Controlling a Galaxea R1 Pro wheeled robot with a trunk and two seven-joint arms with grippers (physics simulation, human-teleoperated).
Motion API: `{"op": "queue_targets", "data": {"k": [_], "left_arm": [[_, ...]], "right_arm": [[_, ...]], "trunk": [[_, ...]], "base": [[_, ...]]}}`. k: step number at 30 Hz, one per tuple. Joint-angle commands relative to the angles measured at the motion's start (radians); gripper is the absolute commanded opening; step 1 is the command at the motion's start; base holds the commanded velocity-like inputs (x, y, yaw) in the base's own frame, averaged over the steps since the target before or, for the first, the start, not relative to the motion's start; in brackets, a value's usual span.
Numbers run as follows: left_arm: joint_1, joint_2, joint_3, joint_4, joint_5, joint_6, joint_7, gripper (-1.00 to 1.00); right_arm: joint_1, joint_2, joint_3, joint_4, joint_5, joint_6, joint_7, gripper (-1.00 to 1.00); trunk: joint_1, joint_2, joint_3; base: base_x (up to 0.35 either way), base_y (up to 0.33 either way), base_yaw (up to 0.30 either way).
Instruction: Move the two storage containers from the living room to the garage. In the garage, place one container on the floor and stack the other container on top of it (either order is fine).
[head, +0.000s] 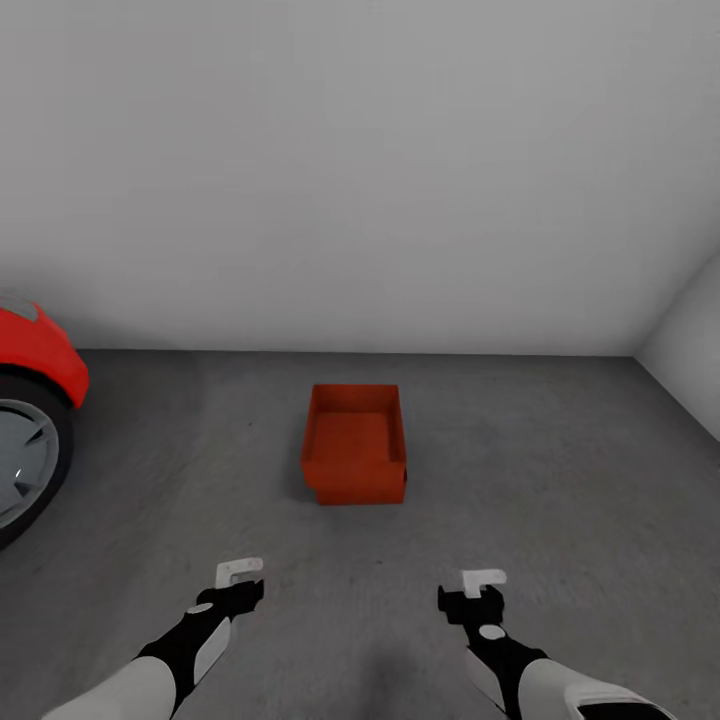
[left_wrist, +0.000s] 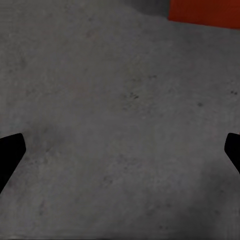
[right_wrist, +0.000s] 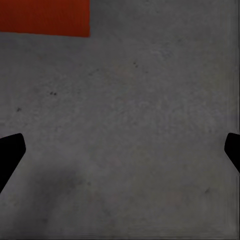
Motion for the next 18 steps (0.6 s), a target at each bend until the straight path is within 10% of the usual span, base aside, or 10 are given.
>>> {"op": "queue_targets", "data": {"k": [1, 7, 18], "left_arm": [[0.0, 0.017, -0.001, 0.012, 0.012, -0.001, 0.0, 1.0], [0.0, 0.088, -0.003, 0.175, 0.016, 0.001, -0.005, 1.0], [0.099, 0.101, -0.003, 0.228, 0.017, 0.014, -0.015, 1.0]], "right_arm": [[-0.001, -0.004, 0.001, 0.01, 0.009, 0.0, -0.008, 1.0], [0.022, -0.031, -0.001, 0.04, 0.006, 0.011, -0.002, 1.0], [0.264, -0.028, -0.004, 0.044, 0.003, 0.073, 0.002, 1.0]], "trunk": [[0.0, -0.001, -0.001], [0.0, -0.001, -0.001], [0.0, -0.001, -0.001]], "base": [[0.0, 0.0, 0.0], [0.0, 0.0, 0.0], [0.0, 0.0, 0.0]]}}
